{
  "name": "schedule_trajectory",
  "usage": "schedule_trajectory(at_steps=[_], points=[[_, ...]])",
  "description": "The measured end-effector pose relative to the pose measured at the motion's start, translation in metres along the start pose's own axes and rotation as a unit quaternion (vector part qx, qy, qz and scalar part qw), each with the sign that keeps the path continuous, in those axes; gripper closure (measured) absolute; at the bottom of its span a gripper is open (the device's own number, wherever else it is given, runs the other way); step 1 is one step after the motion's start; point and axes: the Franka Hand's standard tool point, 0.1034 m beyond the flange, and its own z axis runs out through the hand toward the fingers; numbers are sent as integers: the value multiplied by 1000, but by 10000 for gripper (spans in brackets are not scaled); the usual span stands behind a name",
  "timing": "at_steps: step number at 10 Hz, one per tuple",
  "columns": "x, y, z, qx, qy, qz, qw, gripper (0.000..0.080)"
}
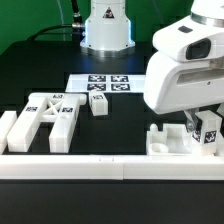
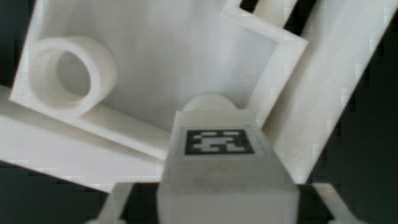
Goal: Assemble chair
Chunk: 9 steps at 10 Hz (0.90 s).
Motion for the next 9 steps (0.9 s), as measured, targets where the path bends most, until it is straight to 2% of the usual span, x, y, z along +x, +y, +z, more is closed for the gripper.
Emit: schedule_trajectory(at_steps=[2, 4, 7, 9], points=[[0, 0, 0, 0, 0, 26, 1000, 512], [0, 2, 0, 4, 0, 115, 993, 512], [-1, 1, 0, 7, -2, 251, 968, 511], [-2, 2, 0, 5, -4, 333, 943, 511]])
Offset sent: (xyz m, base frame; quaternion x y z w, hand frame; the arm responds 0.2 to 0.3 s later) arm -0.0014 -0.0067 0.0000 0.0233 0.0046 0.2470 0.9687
